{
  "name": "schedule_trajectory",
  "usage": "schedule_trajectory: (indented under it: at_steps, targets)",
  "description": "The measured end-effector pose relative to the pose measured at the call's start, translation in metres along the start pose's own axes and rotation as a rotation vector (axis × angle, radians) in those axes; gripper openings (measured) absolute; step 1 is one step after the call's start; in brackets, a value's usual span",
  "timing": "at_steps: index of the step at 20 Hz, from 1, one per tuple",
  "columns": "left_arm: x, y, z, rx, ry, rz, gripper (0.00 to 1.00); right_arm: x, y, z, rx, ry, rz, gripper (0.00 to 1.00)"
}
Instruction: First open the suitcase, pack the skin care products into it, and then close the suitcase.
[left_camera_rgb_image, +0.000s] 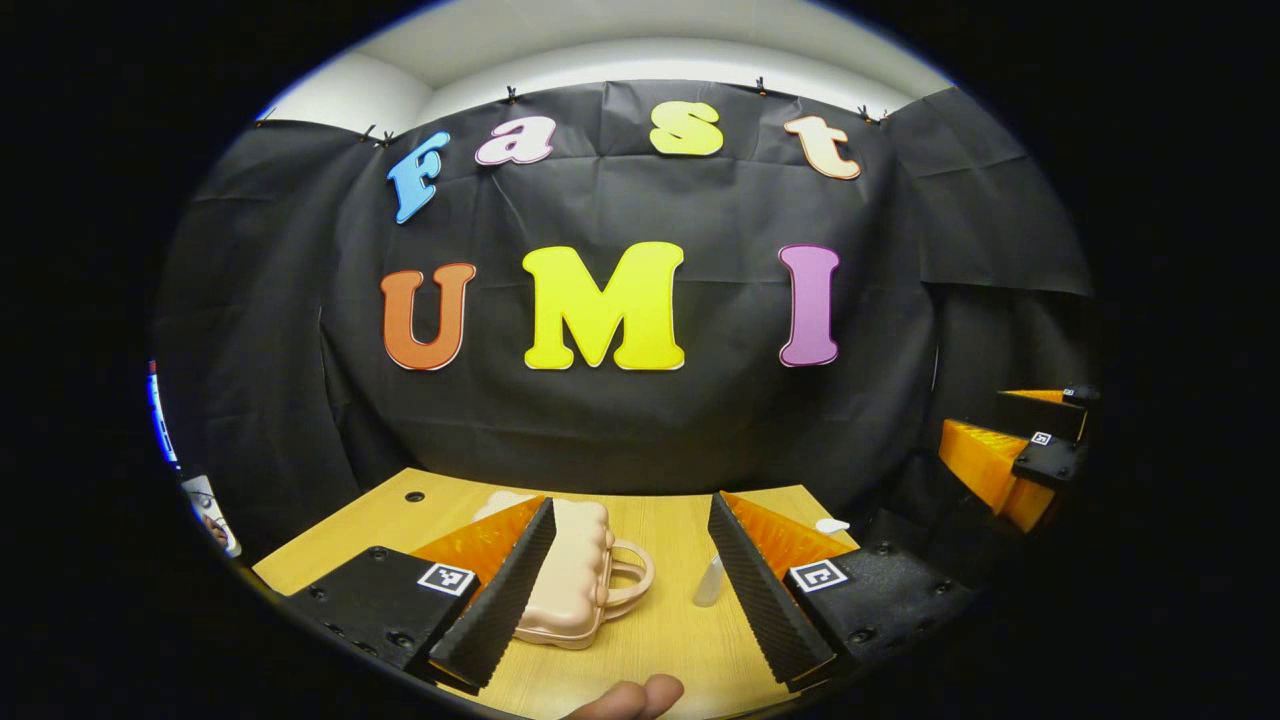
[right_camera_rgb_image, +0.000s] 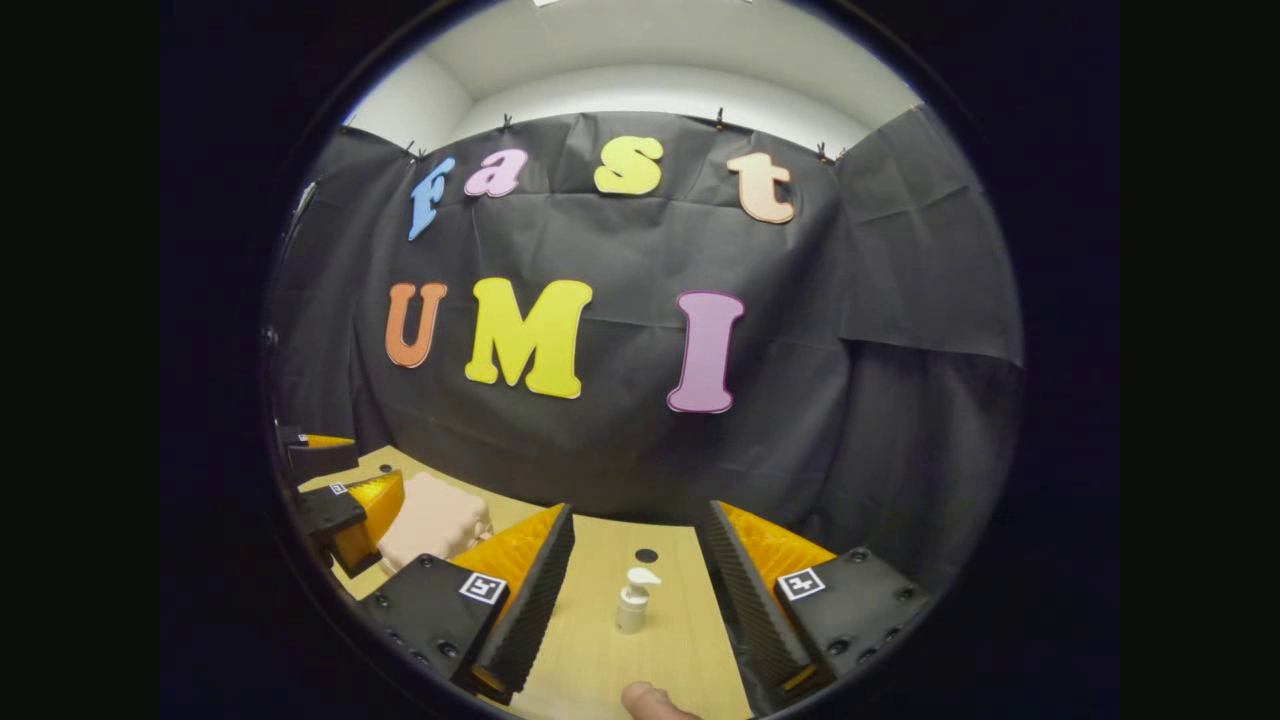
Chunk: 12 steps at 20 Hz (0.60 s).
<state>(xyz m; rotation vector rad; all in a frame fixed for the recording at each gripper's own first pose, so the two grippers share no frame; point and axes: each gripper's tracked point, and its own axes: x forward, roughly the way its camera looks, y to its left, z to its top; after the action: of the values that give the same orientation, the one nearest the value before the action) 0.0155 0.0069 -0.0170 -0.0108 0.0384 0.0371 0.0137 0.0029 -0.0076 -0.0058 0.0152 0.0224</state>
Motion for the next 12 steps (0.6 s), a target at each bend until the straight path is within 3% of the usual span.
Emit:
schedule_trajectory:
  at_steps: [6, 12]
  targets:
    - [0.014, 0.009, -0.015, 0.032, 0.006, 0.028, 0.98, 0.009, -0.01, -0.013, 0.006, 0.028, -0.02, 0.8]
    - [0.062, 0.036, -0.064, 0.216, 0.055, 0.055, 0.98, 0.009, -0.038, -0.033, -0.013, 0.054, -0.049, 0.8]
